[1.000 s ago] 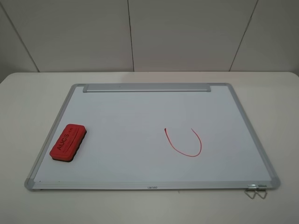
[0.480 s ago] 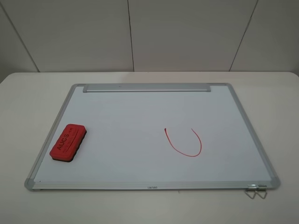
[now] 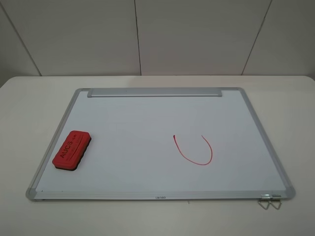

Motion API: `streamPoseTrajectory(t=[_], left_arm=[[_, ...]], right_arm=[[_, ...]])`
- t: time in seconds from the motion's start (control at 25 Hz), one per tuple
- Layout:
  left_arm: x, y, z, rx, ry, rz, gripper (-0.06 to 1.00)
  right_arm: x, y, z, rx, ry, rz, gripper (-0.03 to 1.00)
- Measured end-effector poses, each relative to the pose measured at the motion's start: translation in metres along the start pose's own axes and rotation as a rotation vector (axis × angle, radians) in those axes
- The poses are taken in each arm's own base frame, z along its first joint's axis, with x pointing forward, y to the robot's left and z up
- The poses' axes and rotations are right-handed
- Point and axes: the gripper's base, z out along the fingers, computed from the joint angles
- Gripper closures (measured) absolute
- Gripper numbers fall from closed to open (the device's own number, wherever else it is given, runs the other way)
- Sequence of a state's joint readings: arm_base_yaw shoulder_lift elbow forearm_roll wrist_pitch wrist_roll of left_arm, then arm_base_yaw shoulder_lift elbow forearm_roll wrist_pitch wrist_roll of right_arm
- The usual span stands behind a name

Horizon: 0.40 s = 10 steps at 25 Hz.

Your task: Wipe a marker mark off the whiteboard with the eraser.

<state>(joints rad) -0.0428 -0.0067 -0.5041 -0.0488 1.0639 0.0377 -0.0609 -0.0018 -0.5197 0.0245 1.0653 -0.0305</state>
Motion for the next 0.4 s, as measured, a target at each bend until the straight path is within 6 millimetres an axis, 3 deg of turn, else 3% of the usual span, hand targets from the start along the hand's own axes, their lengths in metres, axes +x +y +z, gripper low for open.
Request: streamPoseTrajectory(t=[0.4], left_arm=[[0.0002, 0.0000, 0.0002, 0.000, 0.001, 0.000, 0.17]], right_arm=[[0.0000, 0.0000, 0.0000, 0.000, 0.000, 0.000, 0.26]])
